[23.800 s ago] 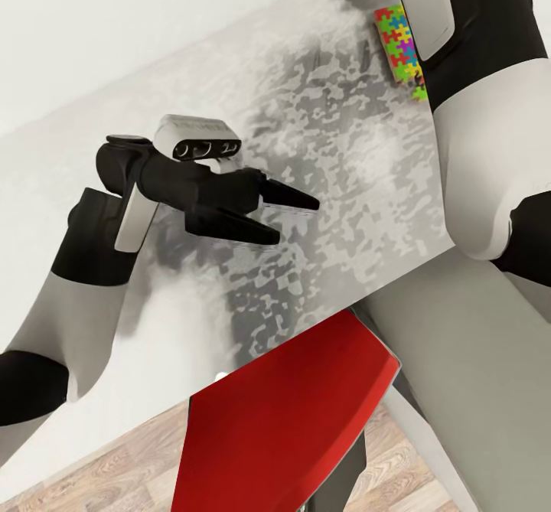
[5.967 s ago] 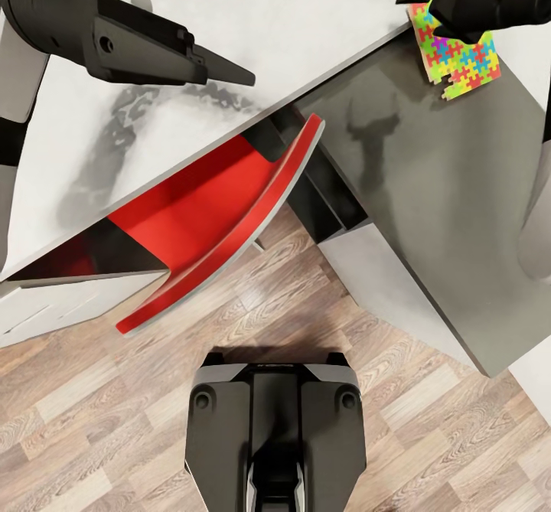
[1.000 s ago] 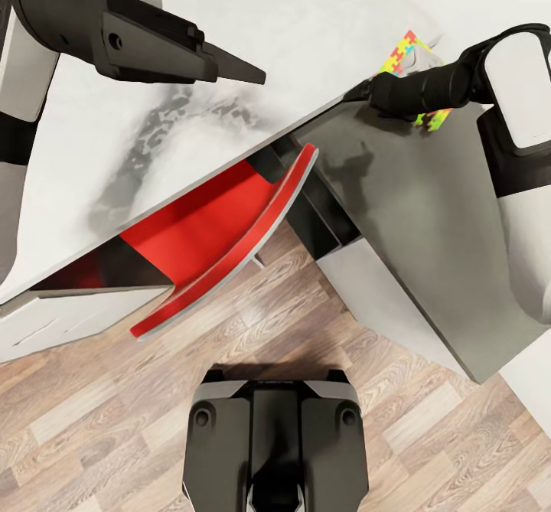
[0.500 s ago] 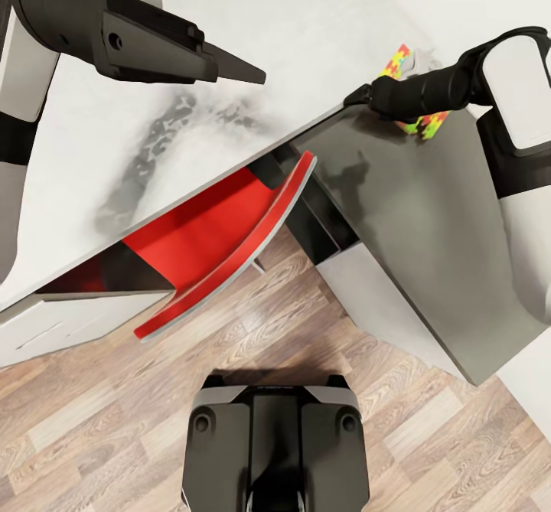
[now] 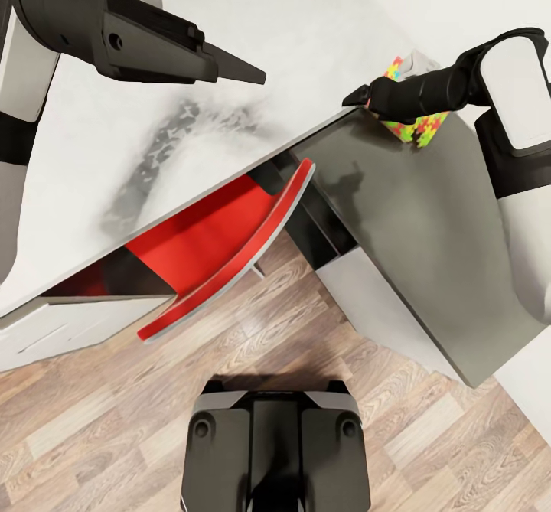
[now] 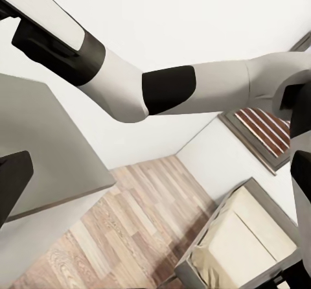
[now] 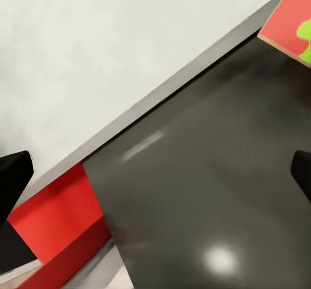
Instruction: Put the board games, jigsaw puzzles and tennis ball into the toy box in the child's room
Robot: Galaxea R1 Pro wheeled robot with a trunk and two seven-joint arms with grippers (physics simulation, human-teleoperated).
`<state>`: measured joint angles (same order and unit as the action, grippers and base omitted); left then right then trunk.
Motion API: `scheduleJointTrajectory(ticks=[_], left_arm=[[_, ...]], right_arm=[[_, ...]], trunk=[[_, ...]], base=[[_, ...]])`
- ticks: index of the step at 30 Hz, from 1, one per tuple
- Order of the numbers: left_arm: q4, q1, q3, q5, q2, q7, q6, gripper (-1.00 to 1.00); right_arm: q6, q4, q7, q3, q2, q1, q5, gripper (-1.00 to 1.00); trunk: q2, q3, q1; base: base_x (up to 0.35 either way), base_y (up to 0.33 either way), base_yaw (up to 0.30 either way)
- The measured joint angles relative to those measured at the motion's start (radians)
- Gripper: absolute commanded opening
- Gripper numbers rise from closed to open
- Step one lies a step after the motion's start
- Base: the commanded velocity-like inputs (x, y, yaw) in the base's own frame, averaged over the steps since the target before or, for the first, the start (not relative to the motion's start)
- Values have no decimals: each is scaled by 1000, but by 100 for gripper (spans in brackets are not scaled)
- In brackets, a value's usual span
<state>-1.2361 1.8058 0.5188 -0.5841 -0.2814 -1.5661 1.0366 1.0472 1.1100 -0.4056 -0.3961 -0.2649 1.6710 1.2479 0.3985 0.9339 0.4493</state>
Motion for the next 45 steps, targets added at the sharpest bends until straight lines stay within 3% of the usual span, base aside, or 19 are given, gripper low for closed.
scheduleJointTrajectory(ticks=[45], left_arm=[[-1, 0, 2, 0, -2, 0, 0, 100]], right_arm=[[0, 0, 3, -4, 2, -7, 1, 100]], trunk=[[0, -75, 0]], base=[[0, 0, 0]])
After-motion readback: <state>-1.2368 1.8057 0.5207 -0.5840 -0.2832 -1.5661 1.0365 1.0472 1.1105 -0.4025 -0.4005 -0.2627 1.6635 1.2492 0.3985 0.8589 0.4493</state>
